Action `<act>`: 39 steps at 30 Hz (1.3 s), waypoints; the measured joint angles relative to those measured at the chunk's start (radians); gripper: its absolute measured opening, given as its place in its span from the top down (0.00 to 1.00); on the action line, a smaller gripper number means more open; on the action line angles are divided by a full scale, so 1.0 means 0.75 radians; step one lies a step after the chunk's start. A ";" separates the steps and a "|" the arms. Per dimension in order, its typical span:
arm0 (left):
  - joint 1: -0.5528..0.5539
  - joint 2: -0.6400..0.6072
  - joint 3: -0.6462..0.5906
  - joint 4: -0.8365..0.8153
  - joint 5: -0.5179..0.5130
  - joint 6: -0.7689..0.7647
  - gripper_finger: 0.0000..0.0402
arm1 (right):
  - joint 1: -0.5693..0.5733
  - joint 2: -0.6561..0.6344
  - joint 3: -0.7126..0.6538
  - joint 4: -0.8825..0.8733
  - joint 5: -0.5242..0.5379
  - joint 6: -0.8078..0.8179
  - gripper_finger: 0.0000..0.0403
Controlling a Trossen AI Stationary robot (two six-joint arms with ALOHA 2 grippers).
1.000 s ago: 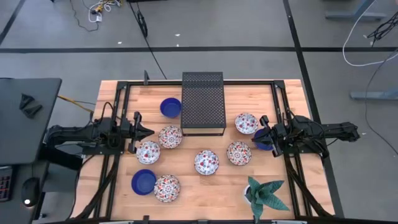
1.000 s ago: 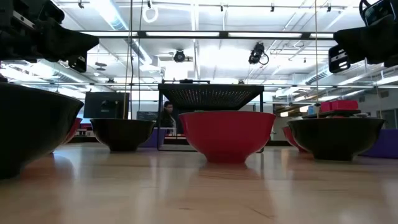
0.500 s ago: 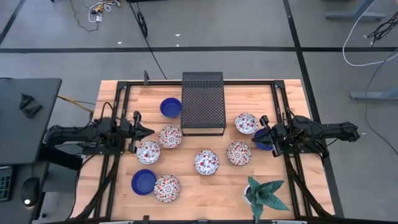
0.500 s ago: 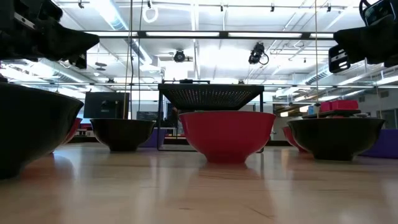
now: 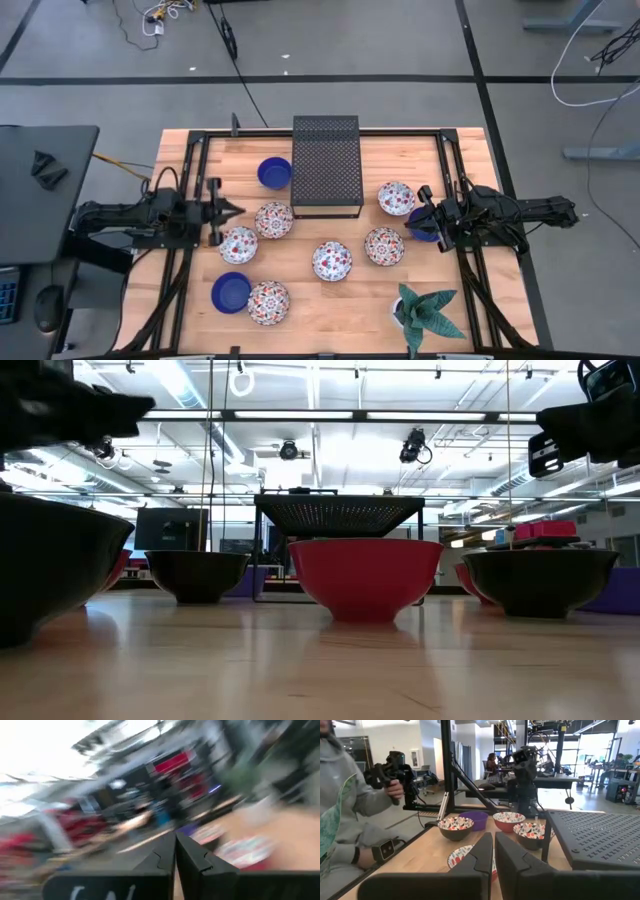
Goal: Pick & Place Mini bowls
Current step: Put the left red patterned bowl on the shelf
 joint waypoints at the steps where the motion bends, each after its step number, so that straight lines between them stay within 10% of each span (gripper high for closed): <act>1: -0.001 0.000 0.000 0.015 0.038 -0.082 0.95 | 0.000 0.000 0.000 0.000 0.000 0.000 0.94; 7: -0.003 0.000 0.000 0.211 0.133 -0.708 0.95 | 0.000 0.001 0.000 0.000 0.000 0.000 0.94; 18: -0.145 0.253 0.032 0.348 -0.259 -0.563 0.99 | 0.000 0.000 0.000 0.000 0.000 0.000 0.94; 28: -0.311 0.734 0.408 -0.204 -0.624 -0.536 0.98 | 0.000 0.000 0.000 0.000 0.000 0.000 0.94; 39: -0.394 1.121 0.877 -0.788 -0.607 -0.887 0.77 | 0.000 0.000 0.000 0.000 0.000 0.000 0.94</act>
